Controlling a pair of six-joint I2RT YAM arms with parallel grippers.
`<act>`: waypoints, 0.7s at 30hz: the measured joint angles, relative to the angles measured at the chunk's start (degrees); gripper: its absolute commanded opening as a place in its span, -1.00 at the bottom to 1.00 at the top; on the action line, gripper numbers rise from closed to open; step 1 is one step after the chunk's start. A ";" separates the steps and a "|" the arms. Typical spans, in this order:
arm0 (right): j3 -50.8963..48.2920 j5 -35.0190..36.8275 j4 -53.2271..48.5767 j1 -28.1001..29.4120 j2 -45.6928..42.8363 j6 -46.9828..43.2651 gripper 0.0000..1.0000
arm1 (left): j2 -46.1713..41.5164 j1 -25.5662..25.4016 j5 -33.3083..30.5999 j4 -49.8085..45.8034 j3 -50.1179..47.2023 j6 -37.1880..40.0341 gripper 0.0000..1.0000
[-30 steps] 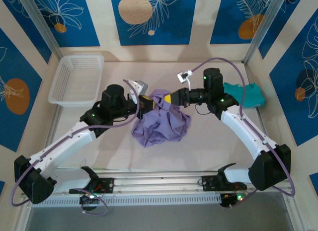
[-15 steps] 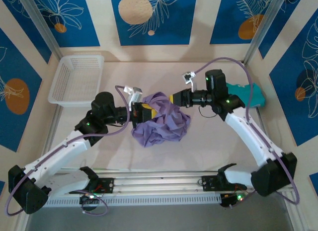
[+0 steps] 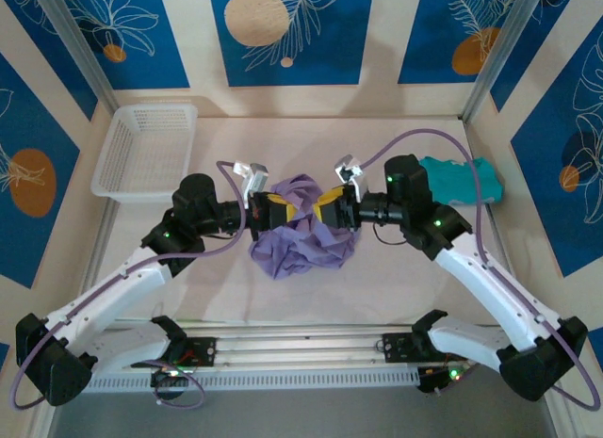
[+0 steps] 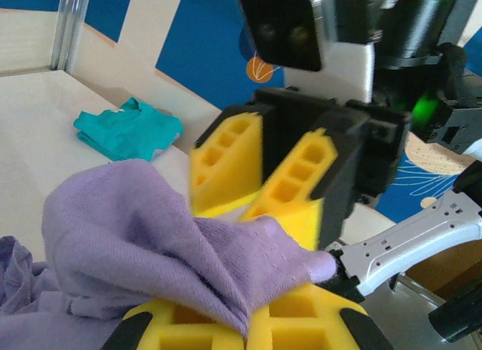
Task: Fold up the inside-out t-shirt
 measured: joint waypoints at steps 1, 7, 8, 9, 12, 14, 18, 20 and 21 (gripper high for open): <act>0.00 0.35 0.00 0.09 0.87 -0.13 -0.32 | 0.00 0.00 0.00 0.00 0.00 0.00 -1.00; 0.02 0.83 0.00 1.20 3.28 -0.72 -0.35 | 0.00 0.00 0.00 -0.04 0.00 0.20 -1.00; 0.11 0.81 0.00 1.22 3.28 -0.72 -0.35 | 0.00 0.00 -0.04 -0.11 0.00 0.20 -1.00; 0.26 0.81 0.02 1.36 3.28 -0.72 -0.34 | 0.00 0.00 -0.17 -0.17 0.00 0.22 -1.00; 0.39 0.57 0.68 1.38 3.30 -0.72 -0.35 | 0.00 0.00 -0.37 -0.22 0.00 0.26 -1.00; 0.50 0.35 1.03 1.40 3.32 -0.70 -0.35 | 0.00 0.00 -0.42 -0.22 0.00 0.44 -1.00; 1.73 -0.11 1.55 1.84 4.07 -0.76 -0.49 | 0.00 0.00 -0.39 -0.24 -0.02 0.59 -1.00; 2.25 -0.48 1.86 1.95 4.52 -1.09 -0.77 | 0.02 0.00 -0.44 -0.37 -0.04 0.61 -1.00; 2.38 -0.61 1.97 1.95 4.61 -1.18 -0.89 | 0.02 0.00 -0.61 -0.46 -0.04 0.63 -1.00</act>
